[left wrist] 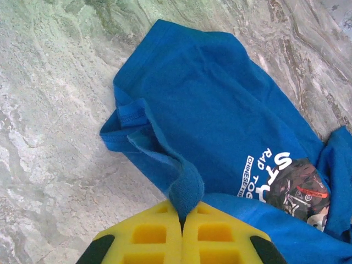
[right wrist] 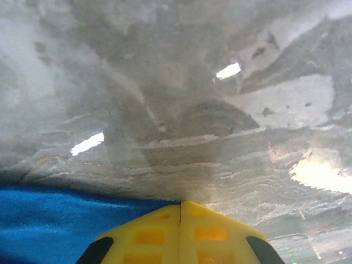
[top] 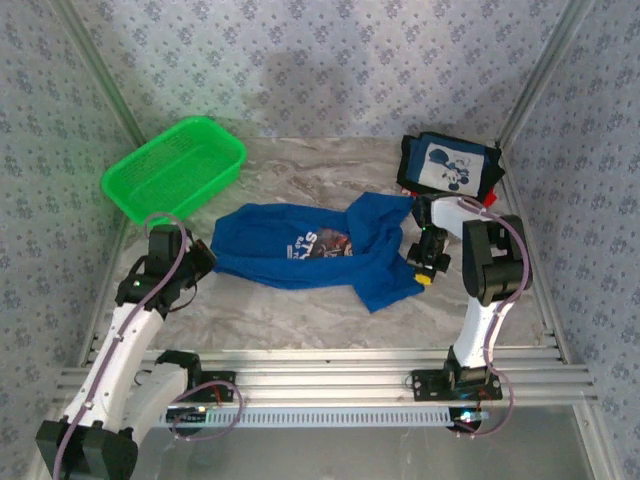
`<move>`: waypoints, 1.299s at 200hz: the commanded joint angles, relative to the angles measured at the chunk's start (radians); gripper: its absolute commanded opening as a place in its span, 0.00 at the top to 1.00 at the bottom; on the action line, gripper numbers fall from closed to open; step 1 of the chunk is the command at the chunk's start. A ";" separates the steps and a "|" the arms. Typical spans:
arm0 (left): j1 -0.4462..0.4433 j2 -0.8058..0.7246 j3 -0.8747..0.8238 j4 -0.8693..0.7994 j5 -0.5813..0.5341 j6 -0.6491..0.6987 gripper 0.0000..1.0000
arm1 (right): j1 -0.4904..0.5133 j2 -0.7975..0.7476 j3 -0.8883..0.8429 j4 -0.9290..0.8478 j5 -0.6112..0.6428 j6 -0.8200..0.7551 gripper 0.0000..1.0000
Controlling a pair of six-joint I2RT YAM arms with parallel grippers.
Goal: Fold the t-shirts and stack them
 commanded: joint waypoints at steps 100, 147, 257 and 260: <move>0.010 0.100 0.463 -0.090 -0.001 0.159 1.00 | -0.164 -0.481 0.281 -0.019 -0.344 -0.045 1.00; 0.017 0.247 0.814 -0.106 -0.005 0.246 1.00 | -0.295 -0.454 0.692 -0.011 -0.575 -0.005 1.00; 0.030 0.497 1.534 -0.142 0.063 0.409 1.00 | -0.512 -0.286 1.214 0.614 -1.003 0.617 1.00; 0.030 0.496 1.542 -0.143 0.066 0.411 1.00 | -0.519 -0.282 1.226 0.628 -1.007 0.633 1.00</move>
